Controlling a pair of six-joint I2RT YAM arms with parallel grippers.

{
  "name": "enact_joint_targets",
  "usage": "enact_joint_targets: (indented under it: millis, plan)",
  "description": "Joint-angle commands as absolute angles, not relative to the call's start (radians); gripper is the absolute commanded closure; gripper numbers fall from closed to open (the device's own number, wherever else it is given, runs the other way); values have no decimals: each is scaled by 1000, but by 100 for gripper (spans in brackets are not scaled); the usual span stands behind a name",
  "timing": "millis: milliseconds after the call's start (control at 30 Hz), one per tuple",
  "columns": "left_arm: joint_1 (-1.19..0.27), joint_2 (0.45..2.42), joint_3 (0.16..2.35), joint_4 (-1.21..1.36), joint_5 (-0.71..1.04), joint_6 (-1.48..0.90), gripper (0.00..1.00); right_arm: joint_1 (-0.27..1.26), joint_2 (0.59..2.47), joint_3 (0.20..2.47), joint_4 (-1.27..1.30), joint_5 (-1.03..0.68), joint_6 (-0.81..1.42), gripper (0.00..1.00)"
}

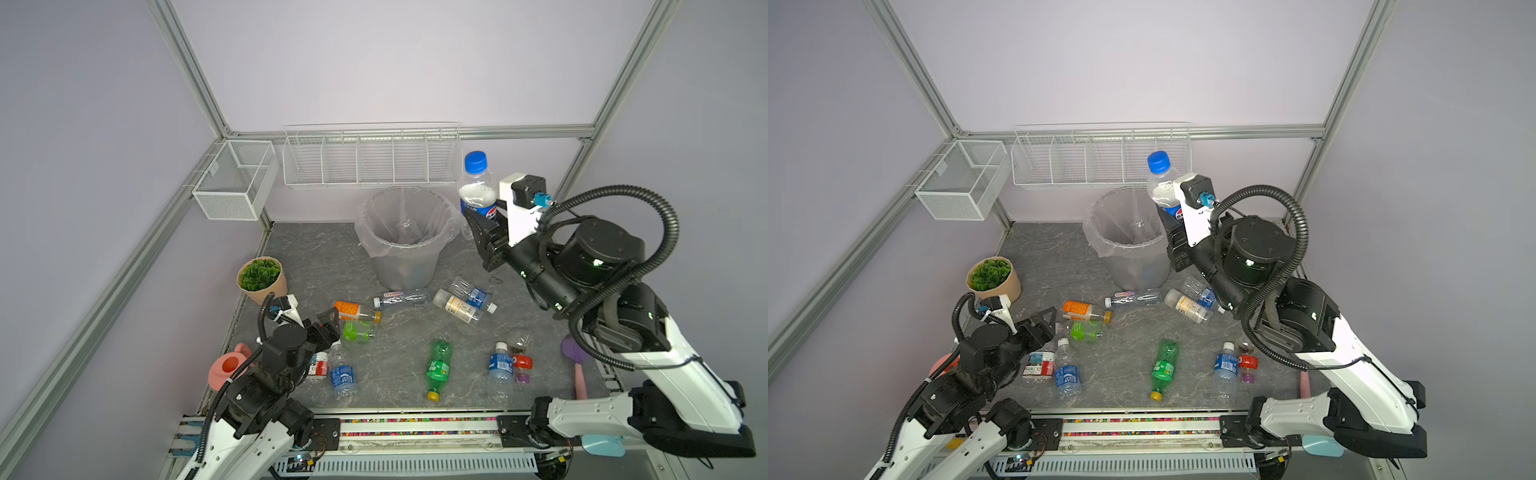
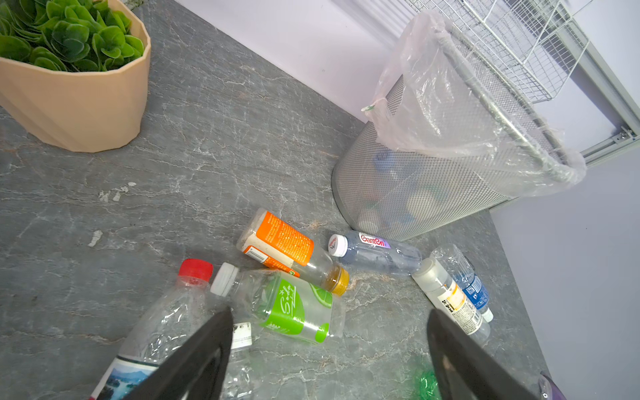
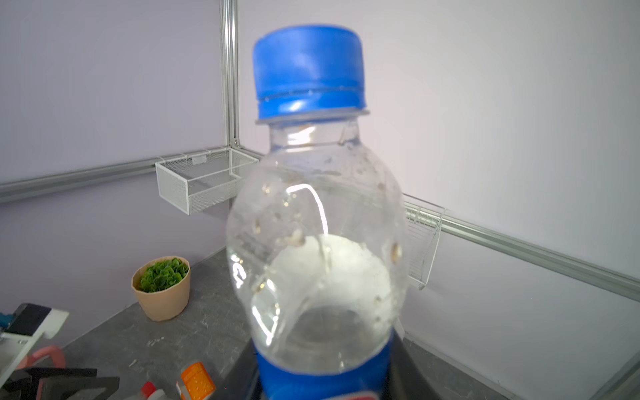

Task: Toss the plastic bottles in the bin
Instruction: 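Carry the Pepsi bottle over the bin with the right gripper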

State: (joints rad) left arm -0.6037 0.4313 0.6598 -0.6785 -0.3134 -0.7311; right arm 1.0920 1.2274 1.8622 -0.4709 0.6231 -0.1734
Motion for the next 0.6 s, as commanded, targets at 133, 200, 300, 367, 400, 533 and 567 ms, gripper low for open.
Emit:
enact_joint_targets:
  millis: [133, 200, 300, 367, 400, 533, 567]
  plan:
    - [-600, 434, 657, -666, -305, -717, 13, 1049, 1337, 1962, -443, 602, -219, 93]
    - [-600, 434, 658, -664, -303, -717, 13, 1008, 1385, 2024, -497, 568, -183, 93]
    - [-601, 434, 662, -668, -302, -714, 13, 889, 1456, 2095, -566, 432, -73, 93]
    - [-600, 432, 664, -674, -302, -714, 13, 811, 1500, 2109, -581, 337, -9, 93]
    - [-600, 431, 664, -676, -302, -714, 13, 780, 1531, 2123, -598, 294, 22, 93]
    - [-600, 422, 673, -691, -304, -713, 13, 665, 1709, 2258, -769, 145, 125, 91]
    - [-600, 417, 676, -697, -306, -713, 13, 655, 1761, 2307, -830, 136, 129, 75]
